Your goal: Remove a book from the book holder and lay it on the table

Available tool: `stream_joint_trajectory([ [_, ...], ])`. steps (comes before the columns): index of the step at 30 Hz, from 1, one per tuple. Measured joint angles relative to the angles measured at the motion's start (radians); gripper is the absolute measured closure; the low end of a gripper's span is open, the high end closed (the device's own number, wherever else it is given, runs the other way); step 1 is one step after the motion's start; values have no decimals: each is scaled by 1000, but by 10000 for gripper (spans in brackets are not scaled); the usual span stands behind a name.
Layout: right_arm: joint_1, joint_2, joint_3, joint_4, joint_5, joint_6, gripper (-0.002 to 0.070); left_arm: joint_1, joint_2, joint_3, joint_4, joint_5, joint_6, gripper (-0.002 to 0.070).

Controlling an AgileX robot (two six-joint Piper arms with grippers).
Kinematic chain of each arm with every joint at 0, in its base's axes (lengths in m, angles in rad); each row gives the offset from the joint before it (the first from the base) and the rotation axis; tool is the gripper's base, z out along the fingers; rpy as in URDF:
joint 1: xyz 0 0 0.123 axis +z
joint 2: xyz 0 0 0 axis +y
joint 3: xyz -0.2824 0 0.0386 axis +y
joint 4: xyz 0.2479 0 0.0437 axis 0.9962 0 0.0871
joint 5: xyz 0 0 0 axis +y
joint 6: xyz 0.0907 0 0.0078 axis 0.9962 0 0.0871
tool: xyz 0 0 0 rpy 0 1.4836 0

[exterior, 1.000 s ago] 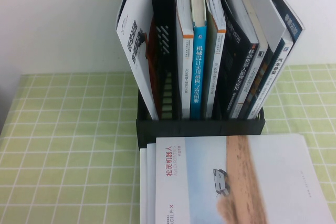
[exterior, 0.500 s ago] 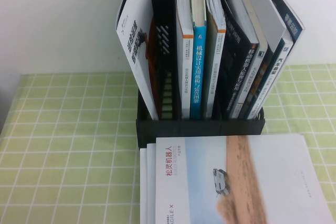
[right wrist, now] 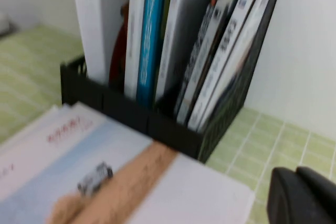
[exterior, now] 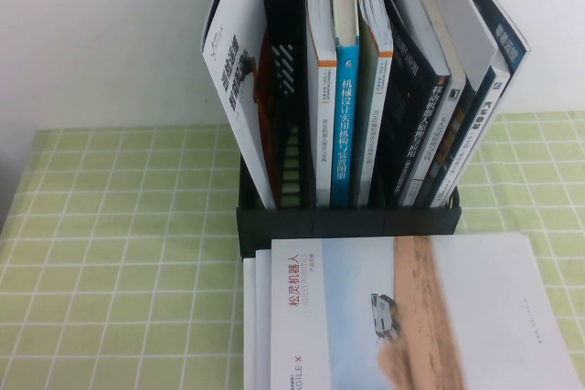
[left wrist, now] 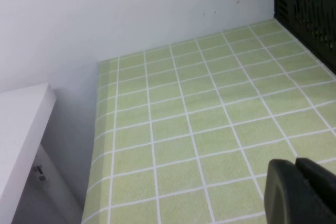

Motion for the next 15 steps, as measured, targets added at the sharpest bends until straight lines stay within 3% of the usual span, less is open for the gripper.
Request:
stream_joint_trajectory([
  [5, -306, -1, 129, -12, -338, 182, 678, 0, 0, 0, -1, 0, 0, 678],
  [9, -543, -1, 228, -14, -449, 301, 678, 0, 0, 0, -1, 0, 0, 678],
  [15, -835, -29, 351, -20, -639, 345, 678, 0, 0, 0, -1, 0, 0, 678],
])
